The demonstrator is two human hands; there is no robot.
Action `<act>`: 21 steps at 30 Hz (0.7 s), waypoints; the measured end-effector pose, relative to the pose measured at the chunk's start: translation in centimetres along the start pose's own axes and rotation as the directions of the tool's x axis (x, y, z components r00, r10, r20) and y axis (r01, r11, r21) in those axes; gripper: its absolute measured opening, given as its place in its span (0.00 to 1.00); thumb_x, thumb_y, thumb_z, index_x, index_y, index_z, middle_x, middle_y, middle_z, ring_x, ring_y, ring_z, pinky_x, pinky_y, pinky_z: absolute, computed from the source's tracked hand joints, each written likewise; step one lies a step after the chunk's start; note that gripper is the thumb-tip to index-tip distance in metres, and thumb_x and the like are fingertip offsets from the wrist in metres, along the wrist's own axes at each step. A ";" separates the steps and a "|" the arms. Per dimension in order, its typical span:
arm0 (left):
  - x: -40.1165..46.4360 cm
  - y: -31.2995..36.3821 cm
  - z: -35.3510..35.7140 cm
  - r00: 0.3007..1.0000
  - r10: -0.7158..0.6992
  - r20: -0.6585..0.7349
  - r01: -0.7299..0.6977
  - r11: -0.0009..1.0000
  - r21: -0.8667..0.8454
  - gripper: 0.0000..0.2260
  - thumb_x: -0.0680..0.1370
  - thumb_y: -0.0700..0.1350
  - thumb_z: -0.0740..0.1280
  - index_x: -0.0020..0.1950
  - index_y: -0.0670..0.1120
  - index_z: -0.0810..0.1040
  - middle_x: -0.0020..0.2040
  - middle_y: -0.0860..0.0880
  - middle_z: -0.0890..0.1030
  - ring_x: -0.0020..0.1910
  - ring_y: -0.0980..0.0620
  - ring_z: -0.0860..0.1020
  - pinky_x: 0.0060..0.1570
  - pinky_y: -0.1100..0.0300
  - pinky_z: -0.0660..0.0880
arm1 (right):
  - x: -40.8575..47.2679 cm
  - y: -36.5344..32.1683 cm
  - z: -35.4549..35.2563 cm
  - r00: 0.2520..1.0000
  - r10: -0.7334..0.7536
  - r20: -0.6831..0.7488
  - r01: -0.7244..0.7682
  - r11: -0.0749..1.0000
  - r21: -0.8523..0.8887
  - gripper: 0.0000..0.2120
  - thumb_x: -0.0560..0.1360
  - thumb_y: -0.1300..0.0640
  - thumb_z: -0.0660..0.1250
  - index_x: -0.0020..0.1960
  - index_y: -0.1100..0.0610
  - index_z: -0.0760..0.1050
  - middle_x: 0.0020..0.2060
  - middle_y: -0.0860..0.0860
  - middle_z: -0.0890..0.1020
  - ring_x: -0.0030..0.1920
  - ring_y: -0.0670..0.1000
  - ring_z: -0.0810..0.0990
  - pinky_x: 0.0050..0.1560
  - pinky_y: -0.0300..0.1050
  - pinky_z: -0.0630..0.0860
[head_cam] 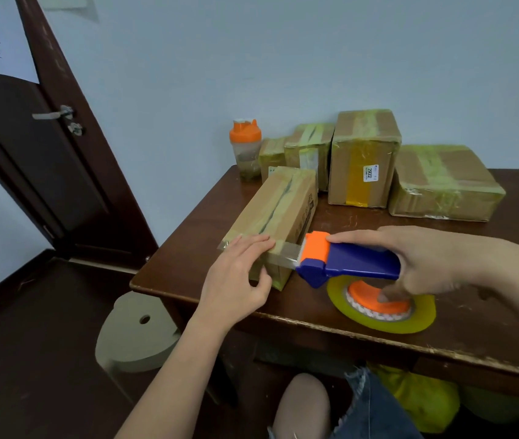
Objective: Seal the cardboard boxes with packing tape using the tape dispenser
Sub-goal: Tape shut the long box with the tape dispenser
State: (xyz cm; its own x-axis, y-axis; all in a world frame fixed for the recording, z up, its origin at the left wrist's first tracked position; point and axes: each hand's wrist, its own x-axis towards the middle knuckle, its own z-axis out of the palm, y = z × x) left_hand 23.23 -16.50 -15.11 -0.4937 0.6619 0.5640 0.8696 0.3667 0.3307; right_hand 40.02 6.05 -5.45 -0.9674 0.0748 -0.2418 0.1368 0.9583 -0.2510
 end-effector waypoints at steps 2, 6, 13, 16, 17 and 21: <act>0.0 -0.1 0.3 1.000 0.003 -0.016 -0.003 1.000 -0.002 0.20 0.73 0.45 0.68 0.65 0.49 0.78 0.65 0.53 0.78 0.66 0.65 0.67 0.70 0.61 0.62 | -0.7 0.1 -0.3 0.999 0.037 0.007 -0.036 0.998 -0.055 0.45 0.71 0.47 0.73 0.68 0.21 0.44 0.53 0.41 0.69 0.49 0.44 0.71 0.54 0.46 0.74; 0.1 0.1 0.9 1.000 -0.018 -0.024 0.019 1.000 0.017 0.20 0.73 0.45 0.71 0.66 0.50 0.77 0.65 0.53 0.78 0.66 0.61 0.69 0.70 0.55 0.67 | -0.8 -0.9 -0.7 0.996 0.084 0.013 -0.082 0.986 -0.146 0.44 0.73 0.51 0.70 0.70 0.23 0.43 0.48 0.41 0.68 0.46 0.45 0.71 0.50 0.47 0.76; 0.2 0.0 0.8 1.000 -0.011 -0.005 0.011 1.000 0.025 0.20 0.75 0.44 0.72 0.66 0.49 0.78 0.66 0.52 0.78 0.67 0.53 0.73 0.69 0.49 0.70 | -0.2 -3.7 -2.0 0.988 0.148 0.038 -0.133 0.954 -0.269 0.38 0.73 0.54 0.62 0.72 0.25 0.47 0.43 0.42 0.69 0.44 0.46 0.73 0.41 0.45 0.75; 0.3 -0.1 0.8 1.000 -0.011 -0.022 0.011 1.000 0.000 0.18 0.76 0.45 0.72 0.66 0.50 0.78 0.66 0.52 0.78 0.67 0.57 0.71 0.69 0.52 0.69 | 0.4 -5.1 -2.5 0.985 0.166 0.045 -0.146 0.944 -0.297 0.36 0.74 0.55 0.60 0.73 0.28 0.50 0.40 0.40 0.69 0.40 0.44 0.71 0.35 0.41 0.68; 0.3 -0.1 0.8 0.999 -0.009 -0.032 0.009 1.000 -0.009 0.17 0.76 0.45 0.71 0.65 0.50 0.79 0.65 0.52 0.78 0.67 0.60 0.70 0.70 0.54 0.67 | 0.7 -5.6 -2.6 0.982 0.178 0.059 -0.152 0.940 -0.305 0.36 0.73 0.55 0.60 0.73 0.29 0.52 0.40 0.40 0.70 0.39 0.44 0.71 0.35 0.41 0.67; 0.5 -0.1 1.0 0.999 0.020 -0.040 -0.021 1.000 -0.012 0.16 0.77 0.42 0.71 0.65 0.49 0.80 0.65 0.52 0.79 0.66 0.58 0.73 0.70 0.59 0.63 | 1.7 -7.1 -3.1 0.958 0.249 0.145 -0.192 0.927 -0.323 0.36 0.72 0.58 0.60 0.74 0.31 0.56 0.39 0.44 0.75 0.39 0.47 0.77 0.33 0.39 0.69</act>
State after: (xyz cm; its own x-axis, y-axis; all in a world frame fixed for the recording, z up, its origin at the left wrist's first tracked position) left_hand 22.96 -15.59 -15.59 -0.4760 0.6424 0.6007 0.8795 0.3450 0.3280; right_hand 36.70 0.20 -1.18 -0.8614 0.2699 -0.4302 0.2434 0.9629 0.1167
